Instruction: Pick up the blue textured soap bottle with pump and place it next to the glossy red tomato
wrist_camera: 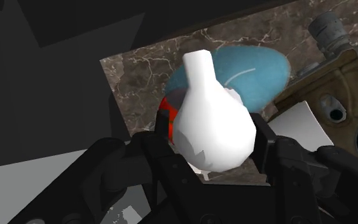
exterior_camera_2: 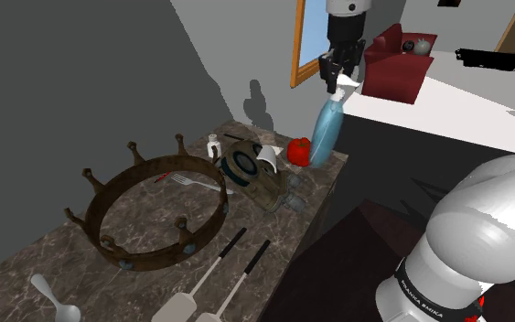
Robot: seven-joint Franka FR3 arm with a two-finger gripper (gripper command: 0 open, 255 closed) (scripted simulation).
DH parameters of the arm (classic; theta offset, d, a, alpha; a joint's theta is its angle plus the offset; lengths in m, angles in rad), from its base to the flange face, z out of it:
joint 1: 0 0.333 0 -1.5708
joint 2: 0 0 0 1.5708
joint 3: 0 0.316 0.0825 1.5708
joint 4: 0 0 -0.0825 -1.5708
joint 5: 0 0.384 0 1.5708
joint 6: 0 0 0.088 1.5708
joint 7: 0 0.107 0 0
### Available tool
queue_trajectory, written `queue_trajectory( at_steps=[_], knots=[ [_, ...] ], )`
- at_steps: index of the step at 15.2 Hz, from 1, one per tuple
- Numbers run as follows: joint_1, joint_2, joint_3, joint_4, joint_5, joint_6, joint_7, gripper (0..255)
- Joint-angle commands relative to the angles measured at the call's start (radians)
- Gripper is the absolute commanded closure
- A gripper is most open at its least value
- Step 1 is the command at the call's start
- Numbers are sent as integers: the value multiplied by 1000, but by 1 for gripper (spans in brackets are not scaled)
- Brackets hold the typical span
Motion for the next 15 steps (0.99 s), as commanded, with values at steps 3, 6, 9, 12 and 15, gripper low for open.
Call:
queue_trajectory(
  at_steps=[3, 6, 9, 12, 15],
  knots=[
    [-1, 0, -4, -52, -5, 52, 10, 255],
    [-3, 3, -7, -89, -10, 93, 17, 255],
    [-4, 9, -10, -125, -15, 134, 24, 255],
    [-6, 18, -14, -159, -21, 176, 31, 255],
    [-8, 28, -17, -192, -27, 219, 39, 255]
  ],
)
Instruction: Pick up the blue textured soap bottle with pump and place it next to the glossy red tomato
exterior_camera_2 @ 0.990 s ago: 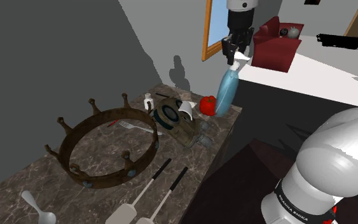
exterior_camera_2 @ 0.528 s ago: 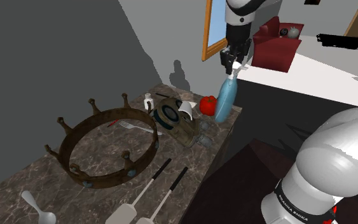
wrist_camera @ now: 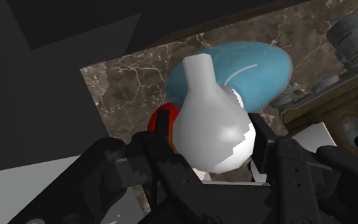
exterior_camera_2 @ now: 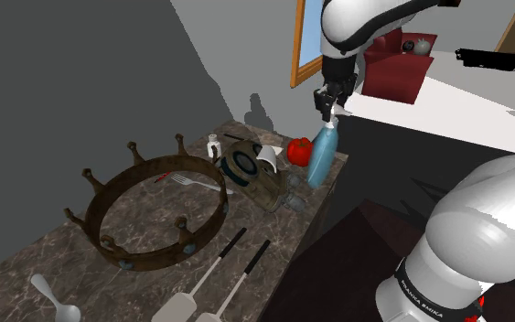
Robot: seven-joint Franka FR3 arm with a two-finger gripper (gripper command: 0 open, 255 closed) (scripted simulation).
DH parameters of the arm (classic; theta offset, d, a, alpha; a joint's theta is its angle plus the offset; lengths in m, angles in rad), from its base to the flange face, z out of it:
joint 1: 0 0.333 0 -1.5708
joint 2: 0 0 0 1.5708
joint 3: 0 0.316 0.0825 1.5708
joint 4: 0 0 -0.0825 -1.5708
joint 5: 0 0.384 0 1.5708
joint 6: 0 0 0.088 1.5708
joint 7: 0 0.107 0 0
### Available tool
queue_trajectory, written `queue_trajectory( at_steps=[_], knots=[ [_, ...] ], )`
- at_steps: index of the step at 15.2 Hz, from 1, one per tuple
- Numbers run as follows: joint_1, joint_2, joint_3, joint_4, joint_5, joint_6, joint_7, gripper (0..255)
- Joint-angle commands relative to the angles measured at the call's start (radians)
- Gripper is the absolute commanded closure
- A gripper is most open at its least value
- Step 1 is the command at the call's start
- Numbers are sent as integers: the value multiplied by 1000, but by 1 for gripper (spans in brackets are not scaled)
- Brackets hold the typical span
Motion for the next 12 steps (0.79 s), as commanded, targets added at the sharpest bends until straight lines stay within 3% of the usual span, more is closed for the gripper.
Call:
queue_trajectory(
  at_steps=[1, 3, 11, 12],
  knots=[
    [-1, 9, -2, -20, -4, 30, 5, 255],
    [-3, 20, -5, -45, -10, 66, 12, 255],
    [-3, 20, -5, -45, -10, 66, 12, 255],
    [-3, 20, -5, -45, -10, 66, 12, 0]
  ],
)
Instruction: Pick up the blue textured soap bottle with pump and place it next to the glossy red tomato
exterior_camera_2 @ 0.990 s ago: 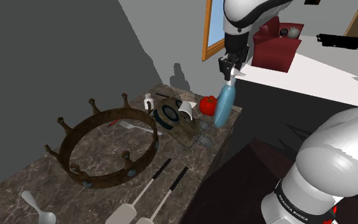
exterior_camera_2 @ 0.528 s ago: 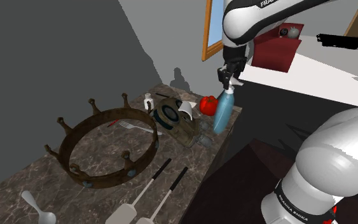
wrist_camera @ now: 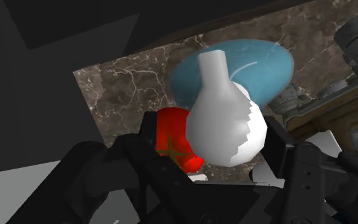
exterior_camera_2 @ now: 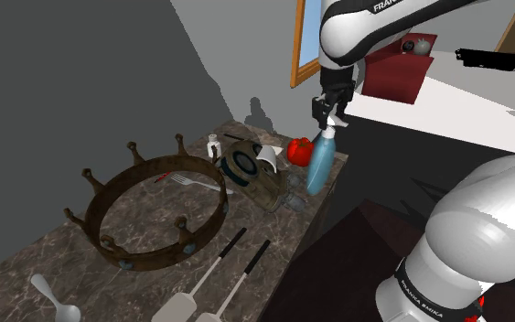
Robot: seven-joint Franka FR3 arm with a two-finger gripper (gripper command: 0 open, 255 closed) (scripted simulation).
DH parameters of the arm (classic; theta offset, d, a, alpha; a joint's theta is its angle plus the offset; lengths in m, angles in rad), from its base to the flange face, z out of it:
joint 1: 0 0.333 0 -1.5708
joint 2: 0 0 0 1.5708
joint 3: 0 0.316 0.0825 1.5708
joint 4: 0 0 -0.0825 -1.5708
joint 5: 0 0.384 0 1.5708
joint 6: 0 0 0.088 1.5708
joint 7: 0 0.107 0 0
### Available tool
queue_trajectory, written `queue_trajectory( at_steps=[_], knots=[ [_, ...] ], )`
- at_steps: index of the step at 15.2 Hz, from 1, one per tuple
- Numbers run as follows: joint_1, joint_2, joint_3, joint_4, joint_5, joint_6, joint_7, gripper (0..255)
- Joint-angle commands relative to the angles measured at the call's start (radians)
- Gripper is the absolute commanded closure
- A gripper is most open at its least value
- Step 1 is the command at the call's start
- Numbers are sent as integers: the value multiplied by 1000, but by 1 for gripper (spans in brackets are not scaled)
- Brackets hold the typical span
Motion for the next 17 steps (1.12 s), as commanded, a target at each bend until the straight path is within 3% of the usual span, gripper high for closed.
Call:
queue_trajectory(
  at_steps=[1, 5, 9, 17],
  knots=[
    [0, 0, 0, 0, 0, 0, 0, 0],
    [0, 0, 0, 0, 0, 0, 0, 0],
    [13, -43, 25, 94, 25, -139, -7, 0],
    [13, -43, 25, 94, 25, -139, -7, 0]
  ],
)
